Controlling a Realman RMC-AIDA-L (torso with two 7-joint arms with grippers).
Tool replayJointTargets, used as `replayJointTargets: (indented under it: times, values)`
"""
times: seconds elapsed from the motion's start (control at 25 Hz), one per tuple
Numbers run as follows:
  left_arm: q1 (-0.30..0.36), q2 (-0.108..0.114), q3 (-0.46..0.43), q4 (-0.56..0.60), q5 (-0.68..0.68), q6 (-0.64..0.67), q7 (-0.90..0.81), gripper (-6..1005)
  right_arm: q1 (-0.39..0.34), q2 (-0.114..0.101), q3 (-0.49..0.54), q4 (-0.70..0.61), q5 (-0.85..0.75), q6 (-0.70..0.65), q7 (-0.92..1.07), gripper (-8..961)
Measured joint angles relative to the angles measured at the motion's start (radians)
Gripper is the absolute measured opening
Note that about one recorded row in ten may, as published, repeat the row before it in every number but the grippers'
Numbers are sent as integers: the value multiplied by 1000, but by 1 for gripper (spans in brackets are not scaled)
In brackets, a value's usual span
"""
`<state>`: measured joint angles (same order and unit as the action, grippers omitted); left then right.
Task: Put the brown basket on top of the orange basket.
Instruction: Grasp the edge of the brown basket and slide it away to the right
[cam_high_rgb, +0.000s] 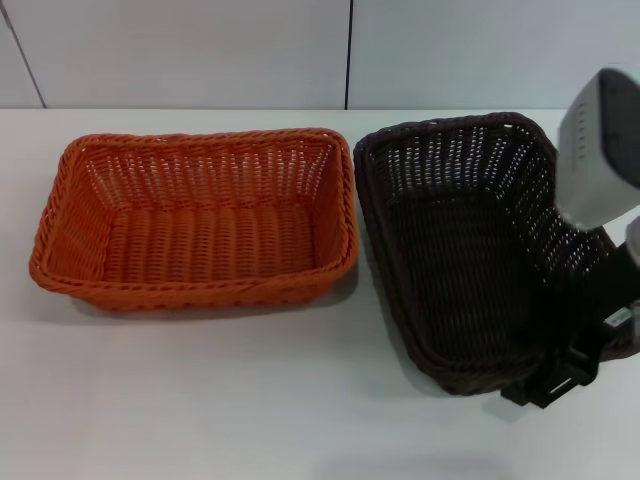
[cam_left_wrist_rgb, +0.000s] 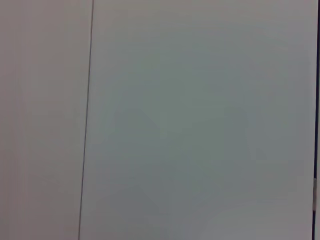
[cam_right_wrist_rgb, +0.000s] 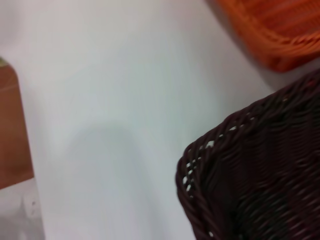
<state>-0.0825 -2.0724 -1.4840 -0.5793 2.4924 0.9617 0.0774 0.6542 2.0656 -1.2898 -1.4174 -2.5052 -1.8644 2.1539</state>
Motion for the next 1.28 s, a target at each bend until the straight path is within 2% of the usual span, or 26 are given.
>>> replayJointTargets:
  times: [0.24,0.52,0.72,1.28]
  values:
    - [-1,1,0,-1,0,0,2,791,27,2,-46,95,-10,49,-2,690]
    - [-1,3,-1,1,0,2,5,791,30,9,-80,85,-51,84,17,681]
    - [-2,5,-1,6,1,4,7,791,31,10,-84,75,-51,85,18,473]
    - [5,6,-1,9,8,9,7,791,18,12,-129,-5,-47,91,96,281]
